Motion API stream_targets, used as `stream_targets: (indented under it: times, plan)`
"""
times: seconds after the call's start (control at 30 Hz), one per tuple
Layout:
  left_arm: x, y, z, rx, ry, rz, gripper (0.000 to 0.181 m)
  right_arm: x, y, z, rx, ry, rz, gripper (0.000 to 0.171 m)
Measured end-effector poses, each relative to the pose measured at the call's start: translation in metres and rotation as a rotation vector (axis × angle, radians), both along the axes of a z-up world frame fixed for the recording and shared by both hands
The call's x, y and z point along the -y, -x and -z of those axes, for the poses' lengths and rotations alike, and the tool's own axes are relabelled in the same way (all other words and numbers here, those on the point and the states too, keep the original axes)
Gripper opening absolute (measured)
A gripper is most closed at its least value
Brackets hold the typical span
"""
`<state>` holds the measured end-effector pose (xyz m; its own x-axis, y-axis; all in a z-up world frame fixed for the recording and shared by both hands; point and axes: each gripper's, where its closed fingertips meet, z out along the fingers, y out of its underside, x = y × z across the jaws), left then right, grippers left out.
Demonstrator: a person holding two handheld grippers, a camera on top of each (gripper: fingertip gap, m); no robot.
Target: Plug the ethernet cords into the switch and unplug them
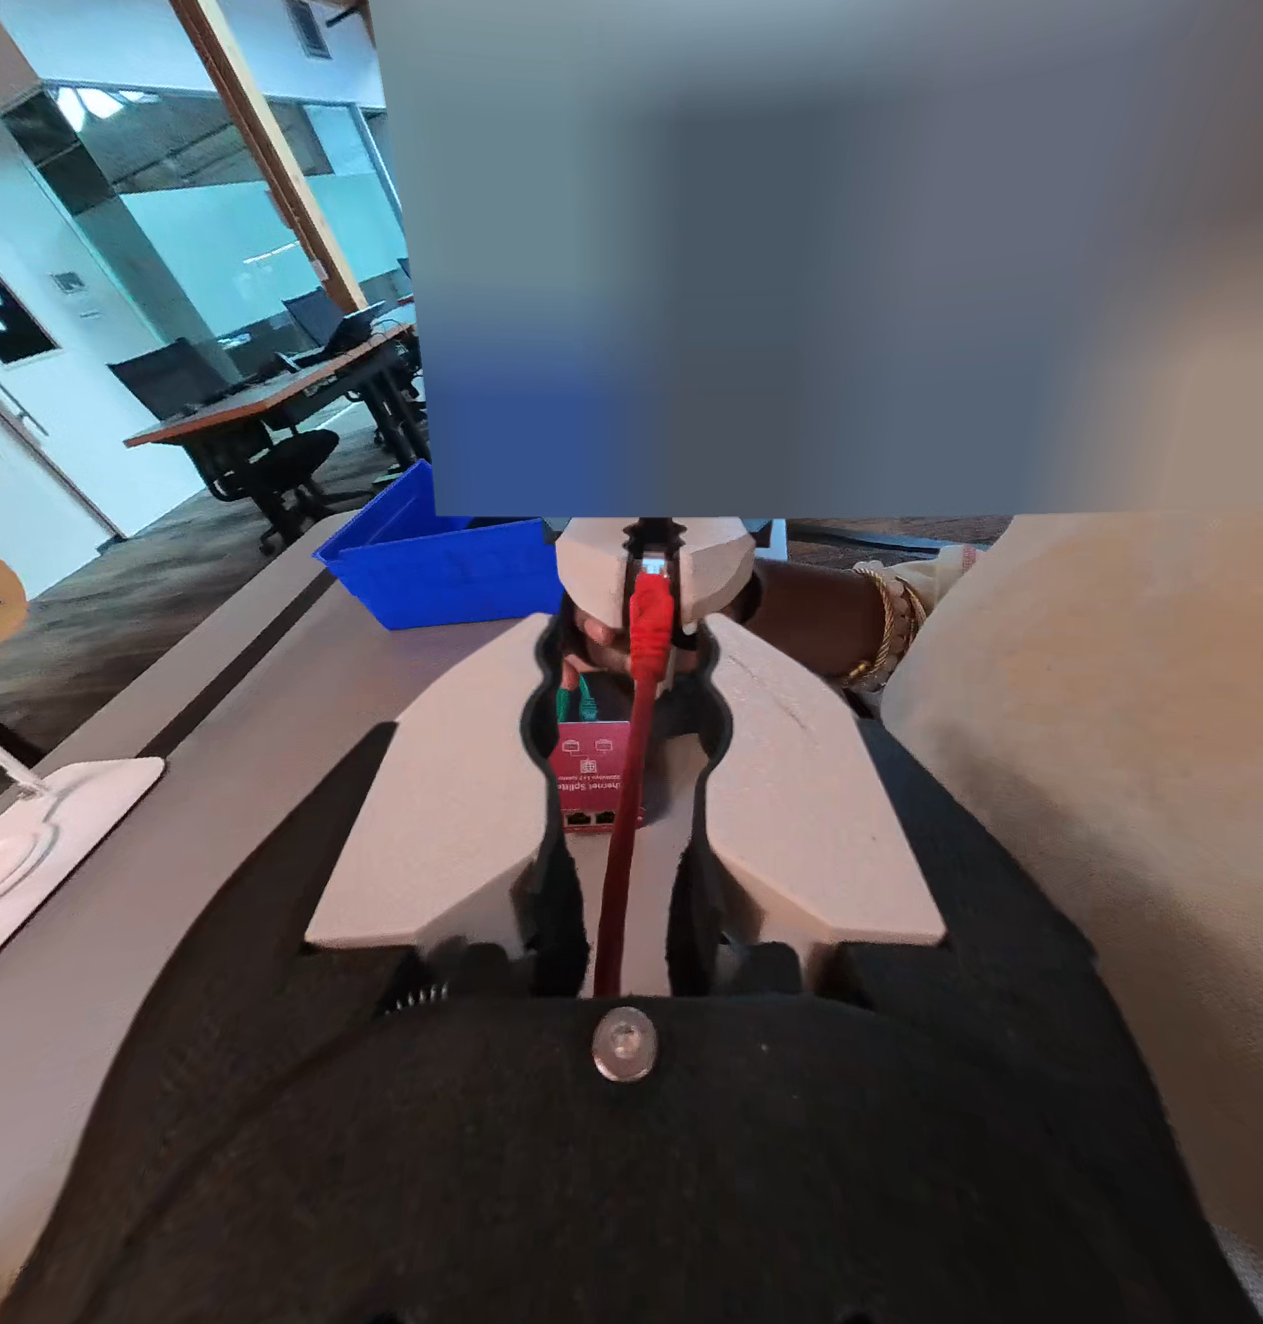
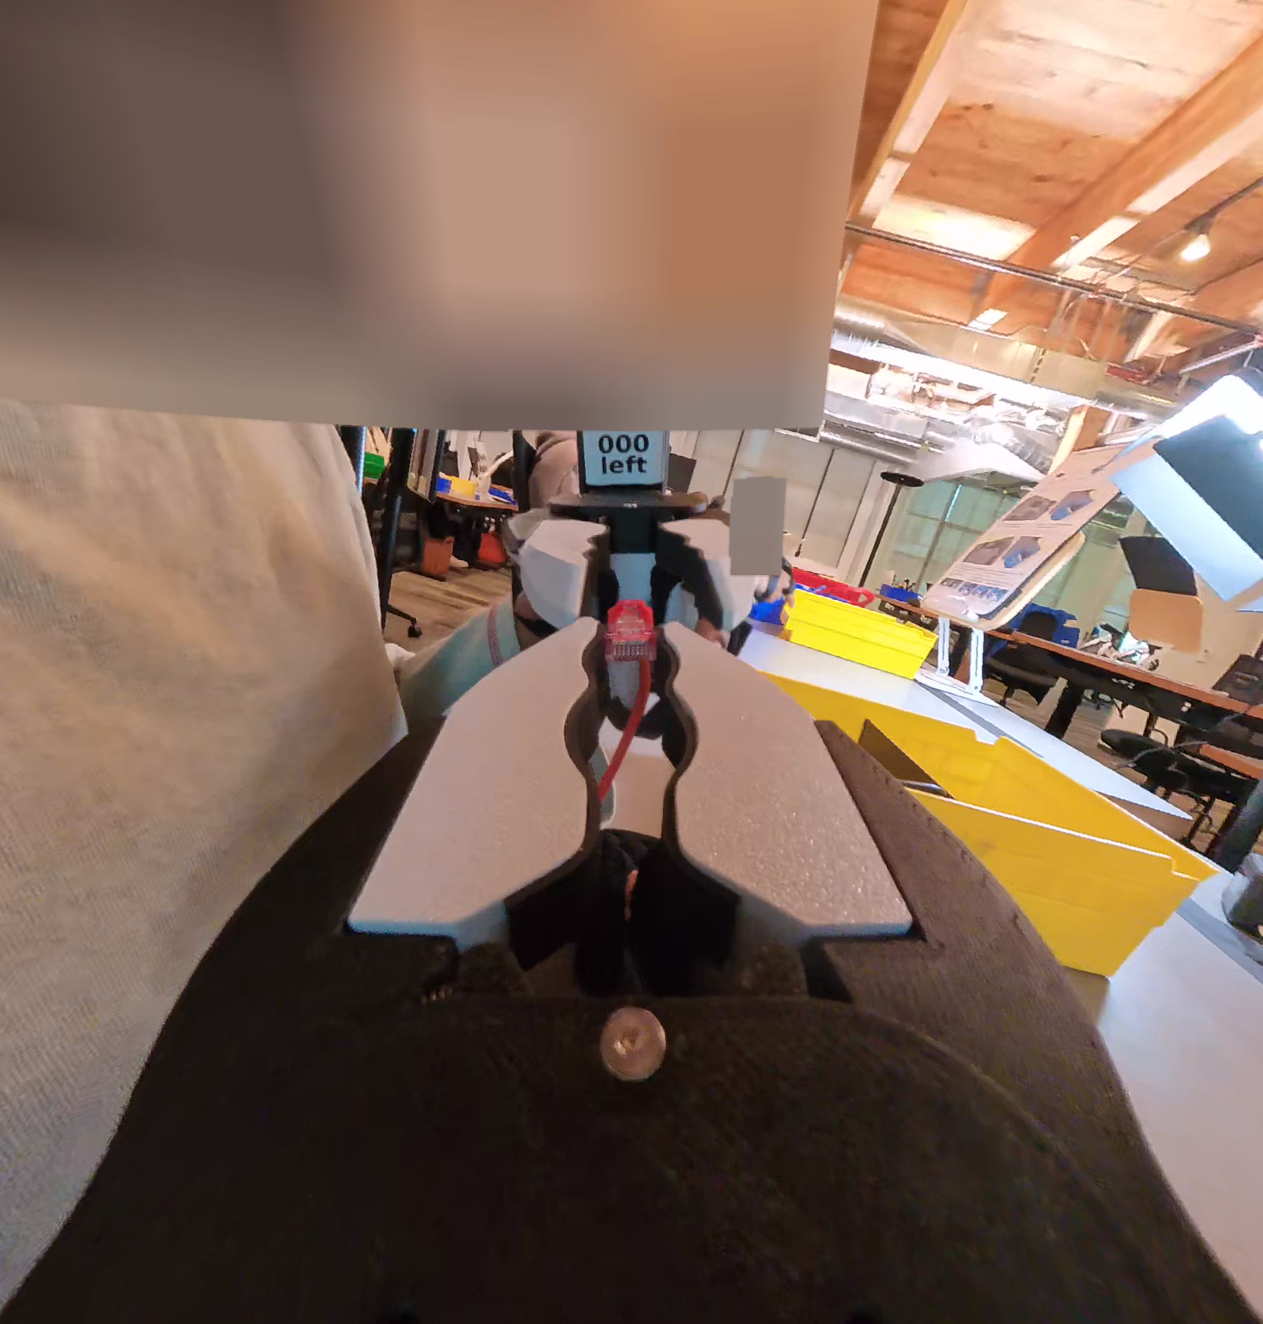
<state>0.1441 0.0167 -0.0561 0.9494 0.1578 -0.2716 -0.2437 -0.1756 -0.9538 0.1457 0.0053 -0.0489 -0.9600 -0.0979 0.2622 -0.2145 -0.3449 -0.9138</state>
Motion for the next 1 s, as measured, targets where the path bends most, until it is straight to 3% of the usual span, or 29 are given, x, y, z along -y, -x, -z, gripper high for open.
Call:
stream_targets:
  times: [0.2,0.47,1.0]
  plan:
    - [-0.006,-0.008,0.005,-0.02,-0.032,0.105,0.028,-0.003,-0.002,-0.003,-0.005,0.039,-0.017,0.012]
    - [-0.011,-0.001,0.019,-0.018,-0.011,0.113,0.01,-0.003,-0.001,-0.001,-0.009,0.039,-0.015,0.012]
    - [-0.009,0.002,0.014,0.023,-0.065,0.108,0.012,-0.004,0.004,0.003,-0.001,0.027,-0.001,0.012]
